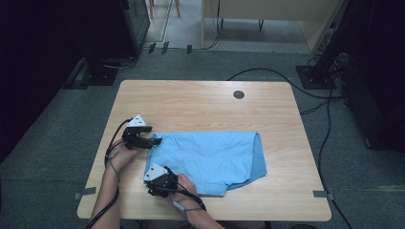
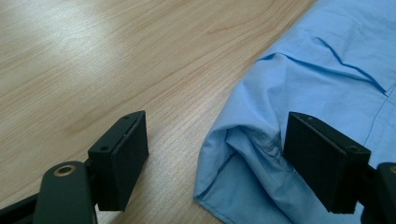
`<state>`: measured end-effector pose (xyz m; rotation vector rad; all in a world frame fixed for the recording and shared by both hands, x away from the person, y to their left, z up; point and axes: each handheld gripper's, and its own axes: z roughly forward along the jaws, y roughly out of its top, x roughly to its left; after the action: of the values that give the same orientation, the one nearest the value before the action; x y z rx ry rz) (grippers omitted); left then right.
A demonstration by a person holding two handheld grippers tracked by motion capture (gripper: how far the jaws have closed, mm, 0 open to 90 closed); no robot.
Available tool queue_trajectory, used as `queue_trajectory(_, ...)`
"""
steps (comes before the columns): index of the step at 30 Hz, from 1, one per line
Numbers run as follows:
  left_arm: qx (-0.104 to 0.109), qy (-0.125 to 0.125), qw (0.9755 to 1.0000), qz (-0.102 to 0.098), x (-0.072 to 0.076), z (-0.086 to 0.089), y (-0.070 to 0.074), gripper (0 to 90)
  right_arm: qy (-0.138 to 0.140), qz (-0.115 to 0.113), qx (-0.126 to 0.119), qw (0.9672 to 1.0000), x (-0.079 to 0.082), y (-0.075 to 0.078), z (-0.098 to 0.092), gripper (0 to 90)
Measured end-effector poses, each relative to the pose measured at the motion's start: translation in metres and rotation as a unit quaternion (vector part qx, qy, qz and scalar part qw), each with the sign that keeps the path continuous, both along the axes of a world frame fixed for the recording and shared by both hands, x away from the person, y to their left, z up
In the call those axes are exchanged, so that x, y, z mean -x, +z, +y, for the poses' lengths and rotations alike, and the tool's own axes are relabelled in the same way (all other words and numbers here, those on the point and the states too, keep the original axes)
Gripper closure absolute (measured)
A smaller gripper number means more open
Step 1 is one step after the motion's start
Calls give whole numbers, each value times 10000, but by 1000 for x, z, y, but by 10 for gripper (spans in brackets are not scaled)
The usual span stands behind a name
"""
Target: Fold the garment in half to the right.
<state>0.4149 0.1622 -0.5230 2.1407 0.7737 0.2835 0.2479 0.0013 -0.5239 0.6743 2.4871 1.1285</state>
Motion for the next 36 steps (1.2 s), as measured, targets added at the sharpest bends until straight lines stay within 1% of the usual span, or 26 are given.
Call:
queue_trajectory(4, 43, -7, 10000, 40, 0, 0, 0, 219, 0, 18, 37, 10000, -2, -2, 0, 513)
queue_trajectory(5, 43, -7, 10000, 40, 0, 0, 0, 219, 42, 144, -31, 9999, -6, -4, -4, 513)
queue_trajectory(8, 1, 9, 10000, 5, 2, -1, 0, 219, 57, 215, -21, 9998, -9, -3, -6, 496)
queue_trajectory(9, 1, 9, 10000, 5, 2, -1, 0, 246, 57, 215, -21, 9998, -9, -3, -6, 496)
queue_trajectory(10, 1, 9, 10000, 5, 2, -1, 0, 246, 19, 251, -81, 9997, -10, -4, -8, 496)
queue_trajectory(11, 1, 9, 10000, 5, 2, -1, 0, 246, 19, 251, -81, 9997, -10, -4, -8, 550)
queue_trajectory(12, 65, -30, 10000, 8, 3, -1, 0, 276, 14, 230, -63, 9997, -10, -3, -8, 566)
queue_trajectory(13, 161, 82, 9998, 69, 2, 0, 0, 289, 27, 197, -30, 9998, -10, -3, -8, 585)
queue_trajectory(15, 161, 82, 9998, 69, 2, 0, 0, 314, 0, 177, 44, 9998, -11, -2, -10, 585)
queue_trajectory(16, 161, 82, 9998, 69, 2, 0, 0, 314, 0, 177, 44, 9998, -11, -2, -10, 681)
queue_trajectory(18, 234, 28, 9997, 115, 1, 1, 0, 321, -1, 163, 63, 9998, -11, -2, -10, 695)
queue_trajectory(19, 202, -153, 9997, 73, 2, 0, 0, 383, 16, 110, 99, 9999, -9, -2, -10, 743)
queue_trajectory(20, 202, -153, 9997, 73, 2, 0, 0, 431, 16, 110, 99, 9999, -9, -2, -10, 743)
queue_trajectory(21, 193, -188, 9996, 64, 3, 0, 0, 431, 68, 23, 166, 9998, -8, -2, -9, 781)
queue_trajectory(22, 201, -288, 9994, 60, 3, 0, 0, 448, 79, 15, 169, 9998, -7, -2, -8, 789)
queue_trajectory(23, 211, -317, 9992, 75, 3, 0, 0, 497, 104, 4, 162, 9998, -7, -2, -8, 810)
queue_trajectory(24, 211, -317, 9992, 75, 3, 0, 0, 543, 104, 4, 162, 9998, -7, -2, -8, 810)
queue_trajectory(25, 222, -380, 9990, 96, 3, 0, 0, 543, 126, 67, 113, 9998, -8, -2, -10, 840)
queue_trajectory(27, 273, -424, 9986, 173, 5, 0, 0, 633, 130, 50, 121, 9998, -9, -2, -10, 871)
queue_trajectory(28, 273, -424, 9986, 173, 5, 0, 0, 720, 130, 50, 121, 9998, -9, -2, -10, 871)
queue_trajectory(30, 292, -437, 9984, 201, 5, 0, 0, 720, 149, 112, 130, 9997, -11, -2, -11, 886)
queue_trajectory(31, 345, -434, 9982, 232, 5, 1, 0, 737, 162, 123, 136, 9997, -12, -1, -11, 888)
queue_trajectory(32, 345, -434, 9982, 232, 5, 1, 0, 784, 162, 123, 136, 9997, -12, -1, -11, 888)
queue_trajectory(33, 372, -416, 9981, 272, 7, 0, 4, 784, 191, 117, 164, 9996, -13, -1, -11, 891)
queue_trajectory(34, 372, -416, 9981, 272, 7, 0, 4, 828, 191, 117, 164, 9996, -13, -1, -11, 891)
queue_trajectory(36, 361, -436, 9981, 253, 8, 0, 6, 828, 206, 114, 160, 9996, -12, 0, -12, 895)
